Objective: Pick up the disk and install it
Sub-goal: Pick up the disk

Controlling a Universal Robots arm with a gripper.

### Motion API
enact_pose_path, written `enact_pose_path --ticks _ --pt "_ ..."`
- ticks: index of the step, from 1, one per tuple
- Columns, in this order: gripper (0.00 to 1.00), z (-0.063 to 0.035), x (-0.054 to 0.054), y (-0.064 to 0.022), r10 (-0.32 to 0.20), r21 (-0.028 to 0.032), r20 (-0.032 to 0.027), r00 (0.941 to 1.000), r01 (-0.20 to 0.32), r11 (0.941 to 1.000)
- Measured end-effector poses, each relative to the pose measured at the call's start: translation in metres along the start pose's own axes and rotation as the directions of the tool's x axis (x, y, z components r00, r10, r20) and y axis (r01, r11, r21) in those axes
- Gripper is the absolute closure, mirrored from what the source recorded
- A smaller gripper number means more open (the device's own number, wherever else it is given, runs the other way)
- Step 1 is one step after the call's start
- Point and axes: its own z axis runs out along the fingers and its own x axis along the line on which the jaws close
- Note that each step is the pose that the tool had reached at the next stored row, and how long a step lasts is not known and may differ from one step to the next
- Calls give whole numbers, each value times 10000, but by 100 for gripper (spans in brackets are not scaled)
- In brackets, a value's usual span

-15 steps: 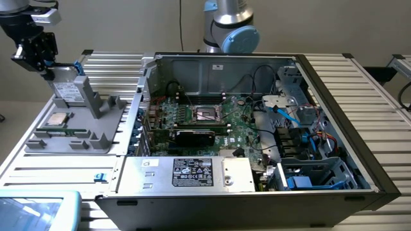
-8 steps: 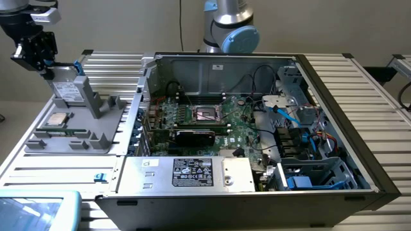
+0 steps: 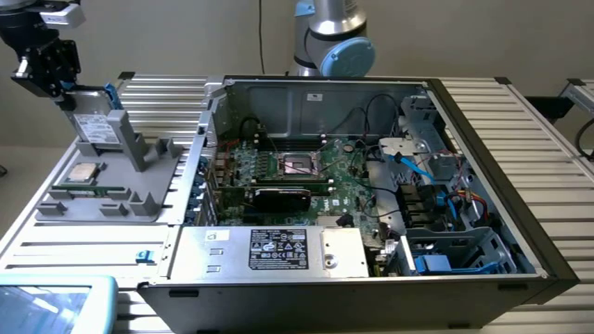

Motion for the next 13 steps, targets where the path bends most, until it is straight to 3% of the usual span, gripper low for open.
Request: enact_pose_path --ticks 13 --pt "62 -81 3 39 0 -1 0 10000 0 10000"
